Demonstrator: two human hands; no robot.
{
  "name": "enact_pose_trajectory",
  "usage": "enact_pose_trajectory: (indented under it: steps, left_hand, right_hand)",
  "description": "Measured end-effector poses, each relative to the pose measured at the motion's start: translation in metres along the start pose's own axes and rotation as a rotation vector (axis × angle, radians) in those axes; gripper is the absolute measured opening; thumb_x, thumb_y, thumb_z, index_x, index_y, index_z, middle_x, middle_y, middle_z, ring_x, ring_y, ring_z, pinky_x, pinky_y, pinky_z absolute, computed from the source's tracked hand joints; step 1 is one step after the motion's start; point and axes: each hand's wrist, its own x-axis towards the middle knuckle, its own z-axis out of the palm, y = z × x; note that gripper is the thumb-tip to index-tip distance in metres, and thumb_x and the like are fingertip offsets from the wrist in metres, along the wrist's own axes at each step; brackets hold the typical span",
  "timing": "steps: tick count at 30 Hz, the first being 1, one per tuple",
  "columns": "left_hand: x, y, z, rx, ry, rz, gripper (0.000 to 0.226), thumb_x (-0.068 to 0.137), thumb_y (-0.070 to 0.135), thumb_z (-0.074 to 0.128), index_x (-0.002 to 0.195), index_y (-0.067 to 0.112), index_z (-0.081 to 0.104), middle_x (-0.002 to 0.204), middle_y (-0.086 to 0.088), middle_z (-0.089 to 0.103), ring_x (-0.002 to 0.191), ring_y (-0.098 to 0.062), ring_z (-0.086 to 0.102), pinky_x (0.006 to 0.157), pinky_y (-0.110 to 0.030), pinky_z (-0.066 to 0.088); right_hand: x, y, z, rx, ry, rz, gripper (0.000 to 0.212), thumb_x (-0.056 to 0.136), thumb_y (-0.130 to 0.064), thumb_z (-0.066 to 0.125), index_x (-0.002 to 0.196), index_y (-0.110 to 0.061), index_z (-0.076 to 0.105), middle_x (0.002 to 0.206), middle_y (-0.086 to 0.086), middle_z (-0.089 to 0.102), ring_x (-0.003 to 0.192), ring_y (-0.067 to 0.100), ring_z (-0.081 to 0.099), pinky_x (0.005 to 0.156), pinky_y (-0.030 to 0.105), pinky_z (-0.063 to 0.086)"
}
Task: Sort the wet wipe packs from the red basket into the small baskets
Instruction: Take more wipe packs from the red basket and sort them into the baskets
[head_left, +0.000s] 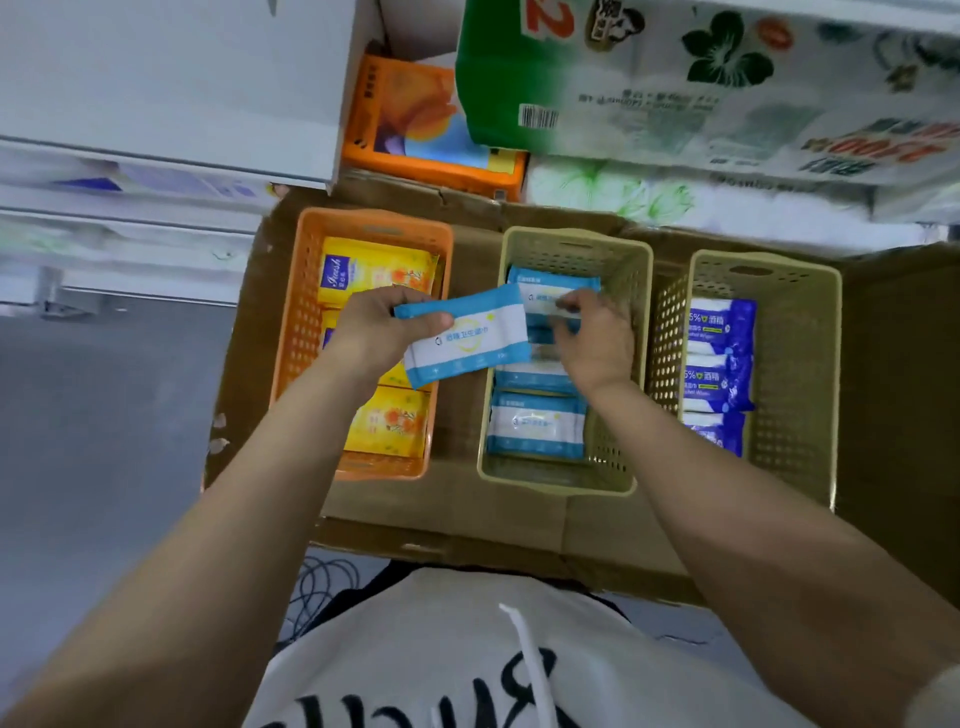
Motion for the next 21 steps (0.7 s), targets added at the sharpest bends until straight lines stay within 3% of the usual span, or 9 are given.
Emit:
enact_pose_trajectory:
  steps: [2,3,5,7,8,12,14,17,21]
  left_hand:
    - [0.004,0.005,0.008,0.056,-0.065,0.025,0.019,0.079,0.016,0.080,0.095,0.017,0.069,0.088,0.001,0.069,0.063,0.001,0.067,0.049,-0.011,0.046]
    - [0.005,0.008,0.013,0.077,-0.111,0.038,0.019,0.079,0.015,0.080,0.095,0.017,0.070,0.087,0.002,0.069,0.062,0.003,0.067,0.049,-0.011,0.047]
    - [0.007,0.014,0.025,0.100,-0.206,0.068,0.017,0.078,0.015,0.080,0.092,0.019,0.071,0.084,0.004,0.071,0.066,0.002,0.069,0.052,-0.012,0.049]
    - [0.010,0.018,0.039,0.105,-0.263,0.113,0.016,0.078,0.018,0.081,0.089,0.023,0.071,0.086,0.005,0.073,0.073,-0.002,0.071,0.056,-0.015,0.052]
    - [0.011,0.019,0.045,0.107,-0.245,0.138,0.016,0.078,0.019,0.080,0.090,0.024,0.070,0.088,0.005,0.074,0.078,-0.005,0.072,0.059,-0.018,0.054]
    - [0.020,0.011,0.056,0.267,-0.002,0.206,0.030,0.084,0.025,0.076,0.111,0.018,0.065,0.099,0.002,0.069,0.097,-0.017,0.066,0.083,-0.039,0.058]
    - [0.021,0.003,0.057,0.310,-0.050,0.153,0.042,0.085,0.025,0.075,0.124,0.017,0.060,0.111,-0.003,0.067,0.103,-0.020,0.063,0.087,-0.042,0.057]
    - [0.017,-0.007,0.062,0.313,-0.160,0.087,0.051,0.086,0.020,0.074,0.133,0.018,0.054,0.118,-0.005,0.062,0.104,-0.019,0.061,0.078,-0.035,0.060]
    - [0.017,-0.009,0.066,0.333,-0.124,0.094,0.051,0.087,0.013,0.073,0.133,0.020,0.053,0.105,0.000,0.060,0.092,-0.016,0.063,0.056,-0.018,0.055]
  right_hand:
    - [0.006,-0.015,-0.023,0.285,0.058,0.011,0.018,0.094,-0.027,0.064,0.108,-0.016,0.068,0.107,-0.002,0.069,0.104,0.013,0.061,0.095,0.034,0.049]
    - [0.008,-0.023,-0.037,0.415,-0.016,0.009,0.018,0.093,-0.030,0.064,0.107,-0.020,0.069,0.104,-0.008,0.069,0.099,0.005,0.062,0.091,0.029,0.051]
    - [0.008,-0.034,-0.063,0.505,-0.359,-0.029,0.019,0.090,-0.038,0.068,0.108,-0.031,0.068,0.104,-0.017,0.068,0.098,-0.005,0.062,0.088,0.019,0.050]
    - [0.005,-0.037,-0.078,0.327,-0.613,-0.072,0.021,0.087,-0.040,0.072,0.106,-0.035,0.068,0.104,-0.014,0.068,0.101,0.003,0.064,0.088,0.024,0.052]
    - [0.004,-0.033,-0.081,0.229,-0.620,-0.076,0.019,0.086,-0.039,0.072,0.104,-0.033,0.068,0.102,-0.012,0.069,0.099,0.008,0.064,0.087,0.029,0.053]
    - [0.002,-0.009,-0.087,0.159,-0.282,0.057,0.028,0.086,-0.035,0.074,0.108,-0.019,0.071,0.103,-0.004,0.067,0.097,0.014,0.062,0.084,0.031,0.049]
    - [-0.002,0.000,-0.081,0.056,-0.322,0.071,0.031,0.086,-0.036,0.074,0.111,-0.019,0.070,0.109,-0.003,0.065,0.099,0.013,0.059,0.083,0.028,0.046]
    - [-0.012,0.001,-0.056,-0.124,-0.540,0.022,0.038,0.086,-0.038,0.073,0.119,-0.020,0.067,0.119,-0.001,0.062,0.108,0.016,0.057,0.084,0.027,0.041]
    - [-0.025,0.001,-0.021,-0.269,-0.704,0.020,0.045,0.088,-0.035,0.072,0.128,-0.016,0.063,0.129,0.004,0.060,0.115,0.022,0.056,0.093,0.031,0.046]
